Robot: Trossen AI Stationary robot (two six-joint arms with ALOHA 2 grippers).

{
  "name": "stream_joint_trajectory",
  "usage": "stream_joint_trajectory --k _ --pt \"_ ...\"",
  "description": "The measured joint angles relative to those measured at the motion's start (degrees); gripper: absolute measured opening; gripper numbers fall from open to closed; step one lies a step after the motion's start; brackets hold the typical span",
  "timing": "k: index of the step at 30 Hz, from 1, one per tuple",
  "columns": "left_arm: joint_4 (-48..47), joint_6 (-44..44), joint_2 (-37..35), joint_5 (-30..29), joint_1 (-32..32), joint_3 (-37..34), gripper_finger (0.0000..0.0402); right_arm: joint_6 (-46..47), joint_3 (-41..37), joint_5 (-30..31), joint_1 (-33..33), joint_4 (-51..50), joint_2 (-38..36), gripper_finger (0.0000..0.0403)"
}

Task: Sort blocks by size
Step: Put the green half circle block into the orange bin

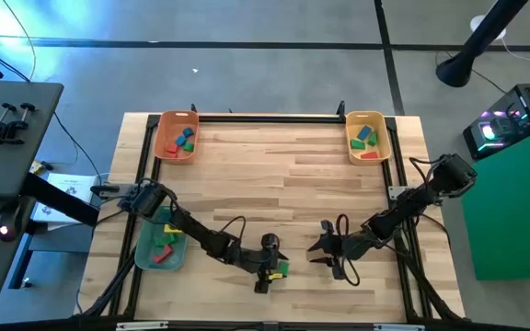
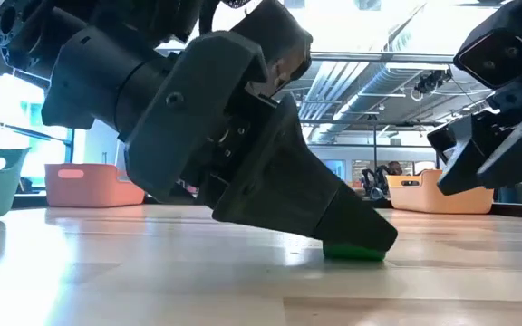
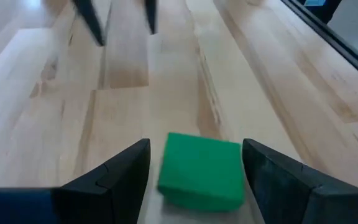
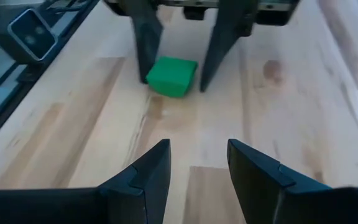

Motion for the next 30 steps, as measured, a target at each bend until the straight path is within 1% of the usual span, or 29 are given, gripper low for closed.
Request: stream_joint_trajectory --k 18,21,28,30 --pt "-0.2 0.5 0.4 -1.5 -0.4 0.8 0.0235 1.6 0.0 0.6 0.0 -0.6 0.0 0.0153" --pt "-0.2 0.5 0.4 -1.8 -0.4 0.8 0.0217 1.5 0.0 0.6 0.0 -0.6 0.0 0.0153" --pt "-0.2 0.3 0.4 -2.0 -0.4 0.8 0.0157 1.4 0.0 0.6 0.0 -0.6 0.0 0.0153" --pt "-0.3 0.1 0.4 -3.4 -0.4 0.9 0.0146 1.4 0.0 0.6 0.0 -0.6 0.0 0.0153"
